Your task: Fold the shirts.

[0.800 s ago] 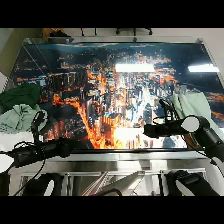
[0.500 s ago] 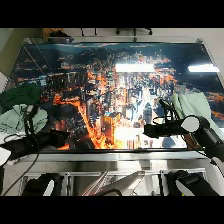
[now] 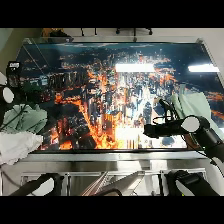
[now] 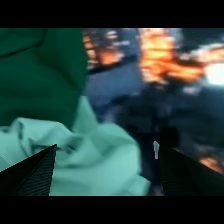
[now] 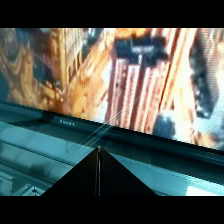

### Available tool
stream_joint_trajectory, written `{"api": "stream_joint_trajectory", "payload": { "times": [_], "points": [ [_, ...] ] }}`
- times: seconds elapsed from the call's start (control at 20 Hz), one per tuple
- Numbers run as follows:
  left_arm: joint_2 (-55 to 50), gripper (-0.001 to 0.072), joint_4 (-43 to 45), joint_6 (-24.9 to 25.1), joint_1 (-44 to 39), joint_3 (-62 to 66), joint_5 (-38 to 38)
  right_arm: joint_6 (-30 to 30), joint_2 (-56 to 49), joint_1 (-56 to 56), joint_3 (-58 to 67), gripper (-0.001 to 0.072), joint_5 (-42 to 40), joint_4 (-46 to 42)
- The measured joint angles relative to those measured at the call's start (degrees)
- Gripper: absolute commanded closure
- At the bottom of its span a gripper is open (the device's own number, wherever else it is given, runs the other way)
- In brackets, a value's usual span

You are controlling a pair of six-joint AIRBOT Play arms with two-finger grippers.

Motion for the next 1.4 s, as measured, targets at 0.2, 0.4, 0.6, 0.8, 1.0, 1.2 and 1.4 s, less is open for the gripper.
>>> {"api": "stream_joint_trajectory", "payload": {
  "times": [0.2,0.4,0.6,0.8,1.0,1.2,1.4],
  "points": [
    [-18.4,0.0033,1.9,-0.4,6.9,11.3,3.3,0.0,0.0,0.0,0.0,0.0691,0.0,0.0],
    [-31.4,0.0035,2.4,0.5,9.0,20.3,3.8,0.0,0.0,0.0,0.0,0.0691,0.0,0.0],
    [-38.9,0.0696,2.5,1.0,8.6,27.1,0.3,0.0,-0.2,0.0,0.0,0.0691,0.0,0.0],
    [-42.3,0.0699,2.7,1.2,8.3,33.3,-5.1,0.0,-0.3,0.0,0.0,0.0691,0.0,0.0],
    [-38.9,0.0698,-0.2,1.2,6.9,42.1,-11.7,0.0,-0.3,0.0,0.0,0.0691,0.0,0.0],
    [-27.7,0.0697,-12.8,1.3,2.9,47.9,-14.4,0.0,-0.3,0.0,0.0,0.0691,0.0,0.0],
    [-15.0,0.0697,-26.0,1.3,-4.7,43.3,-17.1,0.0,-0.3,0.0,0.0,0.0691,0.0,0.0]
  ]
}}
